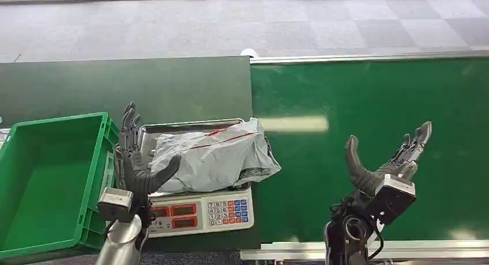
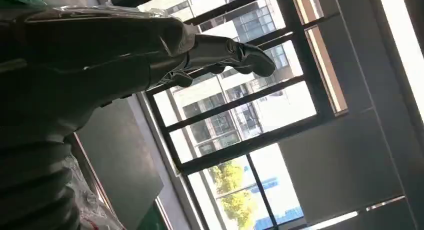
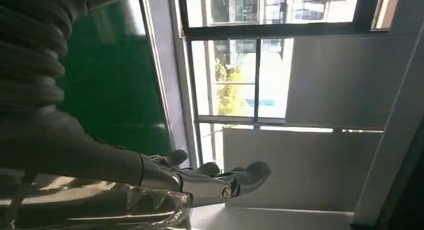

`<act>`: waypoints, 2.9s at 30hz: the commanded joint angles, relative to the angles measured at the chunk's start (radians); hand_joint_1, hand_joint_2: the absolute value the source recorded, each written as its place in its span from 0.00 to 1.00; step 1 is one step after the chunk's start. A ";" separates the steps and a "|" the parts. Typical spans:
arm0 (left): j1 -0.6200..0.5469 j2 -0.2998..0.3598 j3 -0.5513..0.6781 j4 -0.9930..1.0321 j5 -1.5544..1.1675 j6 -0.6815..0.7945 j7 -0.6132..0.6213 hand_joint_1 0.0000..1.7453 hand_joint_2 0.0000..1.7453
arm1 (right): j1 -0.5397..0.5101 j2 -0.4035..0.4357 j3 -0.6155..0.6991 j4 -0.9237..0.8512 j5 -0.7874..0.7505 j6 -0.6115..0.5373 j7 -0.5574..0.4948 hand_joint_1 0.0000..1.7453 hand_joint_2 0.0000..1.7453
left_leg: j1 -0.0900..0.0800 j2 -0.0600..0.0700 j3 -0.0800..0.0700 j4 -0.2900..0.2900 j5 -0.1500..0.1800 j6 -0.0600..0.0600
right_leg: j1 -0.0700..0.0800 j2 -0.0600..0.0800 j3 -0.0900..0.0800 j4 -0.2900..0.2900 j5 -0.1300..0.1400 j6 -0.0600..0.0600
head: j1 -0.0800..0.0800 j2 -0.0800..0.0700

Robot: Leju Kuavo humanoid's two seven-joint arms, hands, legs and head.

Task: Moved the parcel from conveyor to table for the left to box.

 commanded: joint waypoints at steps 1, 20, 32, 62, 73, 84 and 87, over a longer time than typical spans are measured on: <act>-0.114 -0.047 0.027 0.253 -0.068 -0.004 0.017 0.00 1.00 | 0.103 -0.073 0.201 -0.259 -0.036 -0.151 0.001 0.00 1.00 | 0.000 -0.005 -0.001 0.000 0.001 0.001 | 0.000 -0.004 0.001 0.000 -0.001 0.000 | 0.000 0.000; -0.099 -0.036 0.061 0.304 -0.479 0.220 0.244 0.00 1.00 | 0.087 -0.046 0.193 -0.233 0.003 -0.133 0.001 0.00 1.00 | 0.000 0.000 0.001 -0.001 0.000 0.000 | 0.000 0.000 0.002 -0.001 0.000 0.000 | 0.000 0.000; -0.131 -0.009 0.112 0.493 -0.770 0.201 0.458 0.00 1.00 | 0.082 -0.057 0.177 -0.199 -0.007 -0.097 0.001 0.00 1.00 | 0.000 -0.001 0.003 -0.003 0.001 0.001 | 0.000 0.000 0.004 -0.003 0.001 0.000 | 0.000 0.000; -0.063 -0.029 0.174 0.326 -0.435 0.056 0.166 1.00 1.00 | 0.069 -0.028 0.127 -0.127 -0.004 -0.041 0.001 0.00 1.00 | 0.000 0.002 0.008 -0.003 0.000 0.001 | 0.000 0.004 0.009 -0.003 0.001 0.000 | 0.000 0.000; 0.068 0.038 -0.004 -0.005 -0.173 0.273 -0.003 1.00 1.00 | 0.050 -0.026 0.129 -0.101 -0.019 -0.018 0.001 0.00 1.00 | 0.001 -0.001 0.002 -0.001 0.000 0.000 | 0.001 -0.001 0.003 -0.001 -0.001 0.000 | 0.000 0.000; 0.193 0.057 -0.069 -0.388 -0.202 0.534 -0.003 1.00 1.00 | 0.019 -0.049 0.152 -0.047 -0.072 0.008 0.001 0.00 1.00 | 0.001 0.000 0.001 -0.001 -0.001 0.000 | 0.001 0.000 0.002 -0.001 -0.001 0.001 | 0.000 0.000; 0.205 0.052 -0.059 -0.417 -0.209 0.534 -0.003 1.00 1.00 | 0.011 -0.047 0.154 -0.038 -0.076 0.010 0.001 0.00 1.00 | 0.001 0.002 0.001 -0.001 -0.001 0.000 | 0.001 0.002 0.002 -0.001 -0.001 0.001 | 0.000 0.000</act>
